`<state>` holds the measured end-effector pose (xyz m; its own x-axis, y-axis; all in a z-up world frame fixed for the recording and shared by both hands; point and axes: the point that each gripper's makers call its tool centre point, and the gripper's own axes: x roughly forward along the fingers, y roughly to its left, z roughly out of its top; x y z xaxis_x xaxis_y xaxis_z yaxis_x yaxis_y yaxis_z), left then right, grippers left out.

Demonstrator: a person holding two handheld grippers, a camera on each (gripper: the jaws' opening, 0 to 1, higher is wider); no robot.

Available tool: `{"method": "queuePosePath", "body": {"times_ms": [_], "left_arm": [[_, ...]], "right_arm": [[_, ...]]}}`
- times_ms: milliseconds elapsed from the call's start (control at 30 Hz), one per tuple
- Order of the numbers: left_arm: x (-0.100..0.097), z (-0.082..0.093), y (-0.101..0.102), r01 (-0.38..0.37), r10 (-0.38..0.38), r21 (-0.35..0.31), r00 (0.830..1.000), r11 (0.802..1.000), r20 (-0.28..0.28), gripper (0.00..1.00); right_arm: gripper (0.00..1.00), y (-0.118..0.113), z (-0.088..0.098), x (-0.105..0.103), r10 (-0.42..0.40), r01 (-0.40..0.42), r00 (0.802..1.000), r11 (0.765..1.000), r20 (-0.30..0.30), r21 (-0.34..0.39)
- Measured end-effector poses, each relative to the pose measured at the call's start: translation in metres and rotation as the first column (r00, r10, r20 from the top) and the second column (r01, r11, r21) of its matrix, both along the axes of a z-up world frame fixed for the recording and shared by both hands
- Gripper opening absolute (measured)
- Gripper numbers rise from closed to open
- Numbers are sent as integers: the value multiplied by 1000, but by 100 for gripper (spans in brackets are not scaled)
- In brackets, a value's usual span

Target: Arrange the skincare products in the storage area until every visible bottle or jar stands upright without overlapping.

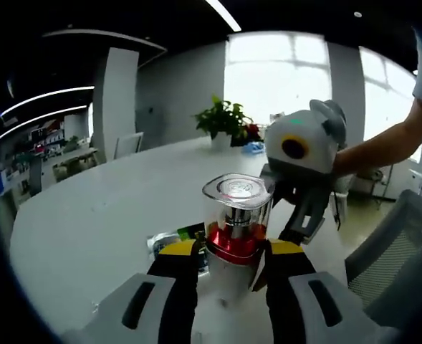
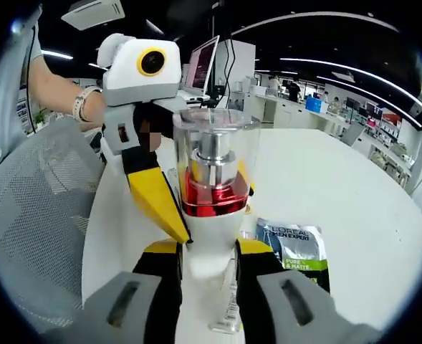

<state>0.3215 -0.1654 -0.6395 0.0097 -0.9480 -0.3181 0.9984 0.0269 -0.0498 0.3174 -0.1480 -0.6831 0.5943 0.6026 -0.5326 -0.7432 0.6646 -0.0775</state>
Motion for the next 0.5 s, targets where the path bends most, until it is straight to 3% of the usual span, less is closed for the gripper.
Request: {"method": "queuePosePath", "body": {"times_ms": [500], "left_arm": [[2,1,-4,-111,111,0,994,994,0,28]], "right_arm": [[26,-5,1,2,77,-78,997,996,-27,-43]]}}
